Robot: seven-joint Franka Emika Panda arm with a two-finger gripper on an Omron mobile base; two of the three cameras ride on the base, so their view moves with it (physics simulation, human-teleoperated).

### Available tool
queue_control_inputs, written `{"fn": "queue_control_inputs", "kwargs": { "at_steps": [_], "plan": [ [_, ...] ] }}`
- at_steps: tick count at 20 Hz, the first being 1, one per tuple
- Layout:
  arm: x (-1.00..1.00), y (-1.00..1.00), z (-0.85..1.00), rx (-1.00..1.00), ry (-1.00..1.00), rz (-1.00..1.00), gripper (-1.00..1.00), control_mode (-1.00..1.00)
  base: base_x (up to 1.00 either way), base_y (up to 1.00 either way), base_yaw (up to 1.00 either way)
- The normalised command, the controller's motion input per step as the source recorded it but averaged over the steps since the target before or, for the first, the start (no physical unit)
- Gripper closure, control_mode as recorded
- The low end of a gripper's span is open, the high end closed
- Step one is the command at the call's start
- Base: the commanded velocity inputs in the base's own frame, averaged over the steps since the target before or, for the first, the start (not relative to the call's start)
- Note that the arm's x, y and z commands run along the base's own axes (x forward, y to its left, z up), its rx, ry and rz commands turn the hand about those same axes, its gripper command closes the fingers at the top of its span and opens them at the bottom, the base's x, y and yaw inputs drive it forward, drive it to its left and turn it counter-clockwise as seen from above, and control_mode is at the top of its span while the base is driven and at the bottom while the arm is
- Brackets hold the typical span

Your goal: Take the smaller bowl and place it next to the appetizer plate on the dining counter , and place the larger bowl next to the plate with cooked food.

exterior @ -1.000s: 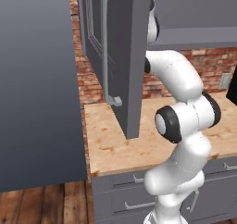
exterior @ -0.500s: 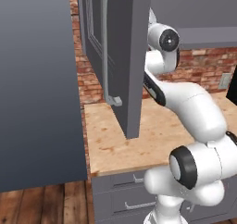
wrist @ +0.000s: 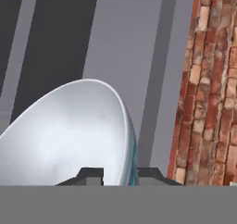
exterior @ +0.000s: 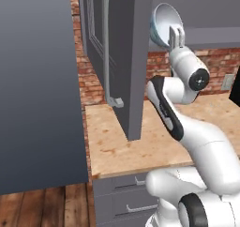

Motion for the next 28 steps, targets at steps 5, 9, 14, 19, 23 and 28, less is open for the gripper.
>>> {"fn": "queue_control_inputs", "kwargs": {
  "at_steps": [5,9,14,19,23,28],
  "plan": [
    [-1.0,-0.32,-0.36,0.01,0.2,0.0,1.0,-1.0,0.0,0.0,0.0],
    [-1.0,-0.16,-0.42,-0.02,0.33,0.0,1.0,-1.0,0.0,0.0,0.0],
    [-1.0,-0.01,-0.53,-0.14,0.56,0.0,1.0,-1.0,0.0,0.0,0.0],
    [-0.75,0.0,-0.76,-0.23,0.57,0.12,1.0,-1.0,0.0,0.0,0.0],
    [-0.29,0.0,-0.42,-0.17,0.44,0.27,1.0,-1.0,0.0,0.0,0.0],
    [0.0,0.0,-0.5,-0.07,0.21,0.35,1.0,-1.0,0.0,0.0,0.0]
  ]
}}
